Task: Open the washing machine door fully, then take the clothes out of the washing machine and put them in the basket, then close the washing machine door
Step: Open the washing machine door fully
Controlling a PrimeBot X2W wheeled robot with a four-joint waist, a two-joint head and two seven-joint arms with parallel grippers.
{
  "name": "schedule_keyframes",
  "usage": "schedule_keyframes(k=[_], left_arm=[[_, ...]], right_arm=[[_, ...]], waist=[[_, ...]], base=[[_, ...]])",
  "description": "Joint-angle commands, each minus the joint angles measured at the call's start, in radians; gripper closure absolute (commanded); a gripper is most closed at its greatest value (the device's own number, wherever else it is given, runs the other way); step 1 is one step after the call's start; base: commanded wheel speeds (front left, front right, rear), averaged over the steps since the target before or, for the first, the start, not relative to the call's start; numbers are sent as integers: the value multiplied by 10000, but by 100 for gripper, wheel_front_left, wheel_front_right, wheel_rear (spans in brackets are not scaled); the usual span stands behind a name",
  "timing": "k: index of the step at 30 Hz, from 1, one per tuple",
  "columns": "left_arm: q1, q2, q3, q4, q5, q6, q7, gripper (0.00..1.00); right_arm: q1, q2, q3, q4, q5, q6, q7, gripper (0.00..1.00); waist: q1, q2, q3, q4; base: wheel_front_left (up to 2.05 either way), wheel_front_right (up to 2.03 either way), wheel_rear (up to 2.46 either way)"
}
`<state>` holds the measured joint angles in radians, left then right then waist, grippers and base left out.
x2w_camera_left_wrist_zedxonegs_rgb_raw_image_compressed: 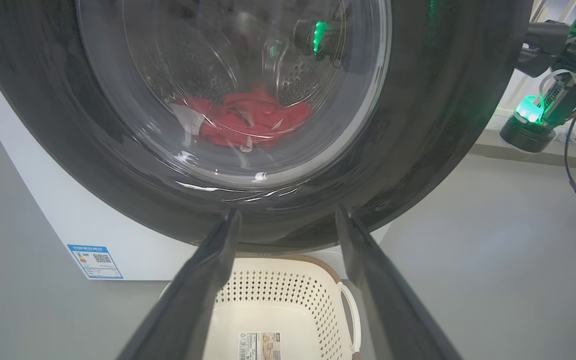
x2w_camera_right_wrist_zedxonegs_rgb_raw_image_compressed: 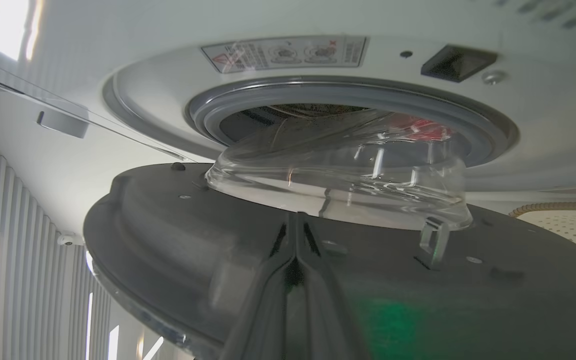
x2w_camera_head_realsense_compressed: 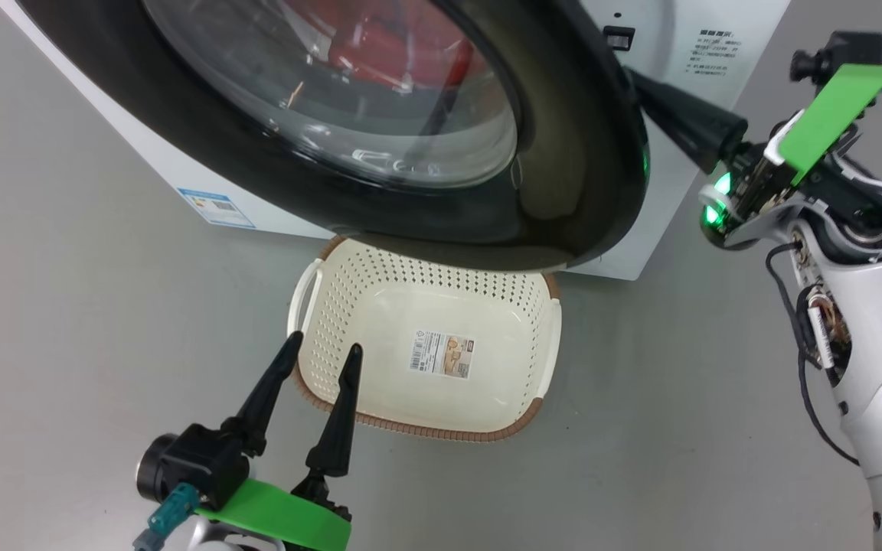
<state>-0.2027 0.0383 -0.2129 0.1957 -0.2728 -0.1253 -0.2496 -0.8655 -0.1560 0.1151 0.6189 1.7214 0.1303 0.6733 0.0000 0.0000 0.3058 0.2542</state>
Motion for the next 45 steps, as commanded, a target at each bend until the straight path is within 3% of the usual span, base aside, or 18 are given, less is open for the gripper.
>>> schedule_keyframes(k=[1, 45], left_arm=[[136, 120, 325, -198, 44, -45, -122, 0], [1154, 120, 417, -130, 260, -52, -122, 0]], right_arm=[[223, 297, 244, -309, -140, 4, 188, 100], [2910, 1047, 1498, -1751, -290, 4, 1444, 100]], waist=[[0, 0, -84, -35], [0, 0, -1565, 26]], base=[[0, 0, 0], [0, 0, 0]])
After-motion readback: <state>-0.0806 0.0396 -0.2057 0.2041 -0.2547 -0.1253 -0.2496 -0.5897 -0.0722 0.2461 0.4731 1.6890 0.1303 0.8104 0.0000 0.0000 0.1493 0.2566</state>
